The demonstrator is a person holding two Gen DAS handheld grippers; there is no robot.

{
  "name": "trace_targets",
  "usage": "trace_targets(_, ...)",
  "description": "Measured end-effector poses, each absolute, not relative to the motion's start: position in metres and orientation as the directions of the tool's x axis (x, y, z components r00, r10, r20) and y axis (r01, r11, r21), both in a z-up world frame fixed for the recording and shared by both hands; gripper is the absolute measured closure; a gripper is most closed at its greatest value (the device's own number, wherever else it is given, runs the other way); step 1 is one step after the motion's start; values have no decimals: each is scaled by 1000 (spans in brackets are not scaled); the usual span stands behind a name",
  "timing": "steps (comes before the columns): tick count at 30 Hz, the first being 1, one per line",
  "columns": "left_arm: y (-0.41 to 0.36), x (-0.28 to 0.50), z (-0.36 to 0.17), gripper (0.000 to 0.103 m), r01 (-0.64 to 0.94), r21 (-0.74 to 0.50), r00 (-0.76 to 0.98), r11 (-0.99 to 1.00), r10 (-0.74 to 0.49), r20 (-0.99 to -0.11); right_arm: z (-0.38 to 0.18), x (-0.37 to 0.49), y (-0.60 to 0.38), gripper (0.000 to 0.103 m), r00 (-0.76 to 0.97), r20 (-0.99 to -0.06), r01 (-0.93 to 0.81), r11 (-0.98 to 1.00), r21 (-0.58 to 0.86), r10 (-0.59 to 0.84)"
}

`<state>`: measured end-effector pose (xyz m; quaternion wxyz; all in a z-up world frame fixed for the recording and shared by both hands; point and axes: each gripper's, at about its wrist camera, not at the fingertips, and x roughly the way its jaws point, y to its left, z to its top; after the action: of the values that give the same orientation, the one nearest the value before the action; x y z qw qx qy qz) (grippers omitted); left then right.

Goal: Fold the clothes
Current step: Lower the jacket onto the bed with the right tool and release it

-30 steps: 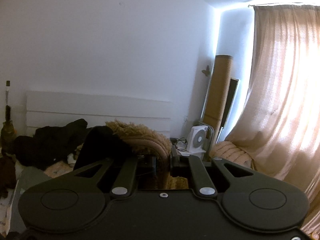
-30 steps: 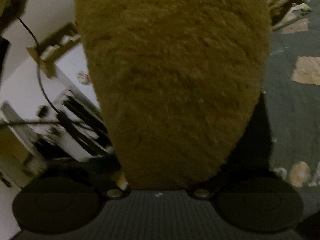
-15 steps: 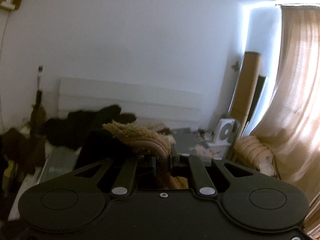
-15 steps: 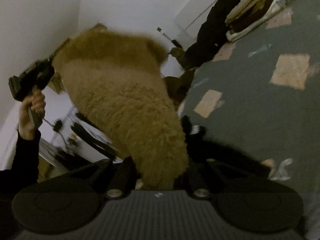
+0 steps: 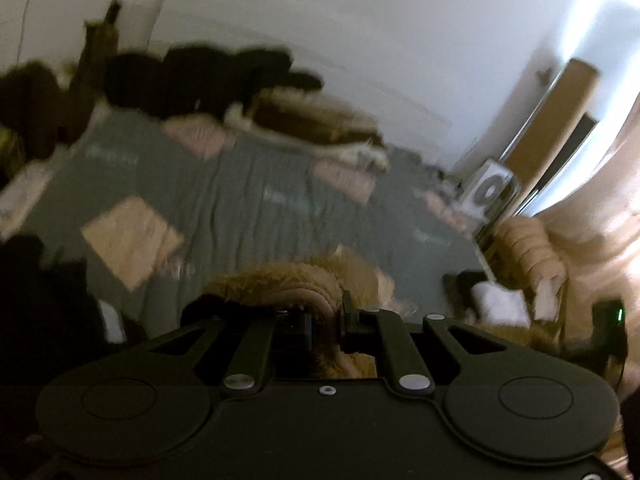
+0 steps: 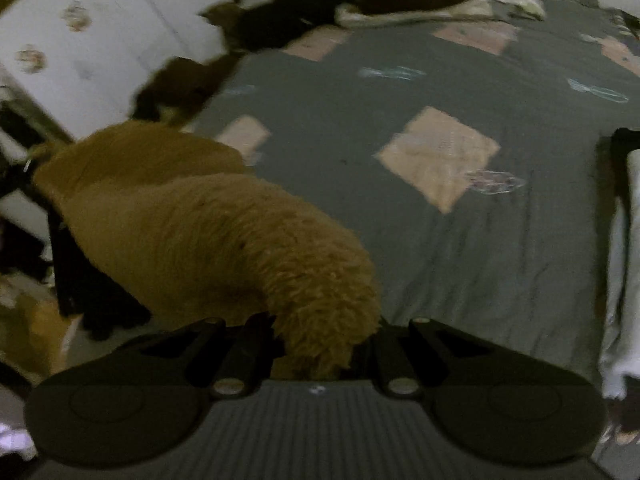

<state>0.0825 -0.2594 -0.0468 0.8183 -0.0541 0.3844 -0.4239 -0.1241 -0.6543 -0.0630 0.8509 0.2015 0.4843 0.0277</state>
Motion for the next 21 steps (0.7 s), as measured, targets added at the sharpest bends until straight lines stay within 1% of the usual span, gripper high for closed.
trace_targets(3, -274, 106, -98, 91, 635, -420, 314, 649, -713, -627, -93, -88, -673, 96, 464, -869, 200, 935, 292, 172)
trace_targets(5, -285, 118, -123, 91, 622, -427, 294, 656, -702, -649, -118, -67, -677, 96, 428, -895, 213, 948, 238, 128)
trace_targets(9, -304, 135, -169, 91, 616, -432, 254, 659, -685, -683, -170, -32, -676, 94, 404, -915, 237, 965, 111, 6)
trace_targets(13, -321, 146, -193, 91, 616, -432, 231, 658, -676, -700, -213, -5, -680, 91, 393, -915, 288, 957, 30, -90)
trace_targets(14, -325, 150, -196, 91, 618, -432, 231, 657, -677, -699, -221, 0, -680, 83, 382, -918, 295, 956, 9, -109)
trace_targets(15, -329, 152, -198, 91, 617, -438, 228, 654, -681, -696, -225, 3, -679, 70, 373, -918, 305, 952, -16, -135)
trace_targets(16, -332, 154, -199, 91, 619, -440, 228, 651, -684, -692, -226, 4, -679, 64, 381, -909, 312, 949, -46, -170)
trace_targets(18, -337, 157, -199, 91, 627, -436, 231, 645, -689, -686, -223, 4, -680, 44, 409, -883, 328, 940, -92, -229)
trace_targets(21, -342, 162, -200, 91, 640, -435, 227, 634, -696, -681, -204, -9, -685, 31, 455, -851, 340, 934, -107, -263)
